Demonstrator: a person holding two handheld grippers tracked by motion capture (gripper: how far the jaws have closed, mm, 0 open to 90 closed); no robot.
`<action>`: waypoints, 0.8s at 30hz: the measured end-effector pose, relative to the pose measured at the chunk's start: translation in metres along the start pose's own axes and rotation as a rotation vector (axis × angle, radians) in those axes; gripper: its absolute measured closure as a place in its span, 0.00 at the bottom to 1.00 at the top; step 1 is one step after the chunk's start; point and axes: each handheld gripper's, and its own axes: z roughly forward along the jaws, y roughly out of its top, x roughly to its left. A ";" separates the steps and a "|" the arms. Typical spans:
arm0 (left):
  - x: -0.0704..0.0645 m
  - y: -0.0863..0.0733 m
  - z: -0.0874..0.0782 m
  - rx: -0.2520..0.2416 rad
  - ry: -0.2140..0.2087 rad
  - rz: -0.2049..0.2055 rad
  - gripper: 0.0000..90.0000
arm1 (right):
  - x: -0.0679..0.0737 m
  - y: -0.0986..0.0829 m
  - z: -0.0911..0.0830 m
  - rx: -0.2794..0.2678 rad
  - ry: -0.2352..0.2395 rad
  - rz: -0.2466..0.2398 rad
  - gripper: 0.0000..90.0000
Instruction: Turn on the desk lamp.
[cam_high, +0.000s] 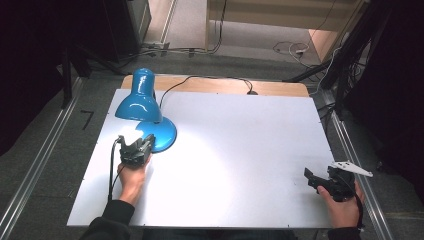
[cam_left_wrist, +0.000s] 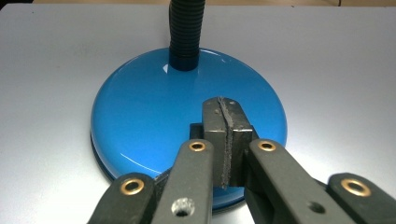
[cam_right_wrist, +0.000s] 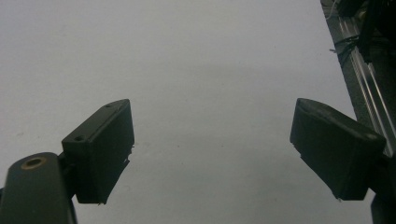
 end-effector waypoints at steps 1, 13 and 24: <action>0.000 0.000 0.000 0.000 -0.001 -0.006 1.00 | 0.000 0.000 0.000 0.001 -0.001 0.004 0.14; 0.001 0.002 -0.009 0.012 -0.020 -0.010 0.76 | -0.002 0.000 -0.001 0.000 0.003 0.005 0.14; 0.005 -0.001 -0.022 0.033 -0.012 -0.024 0.50 | -0.002 -0.001 -0.002 0.002 0.003 0.014 0.14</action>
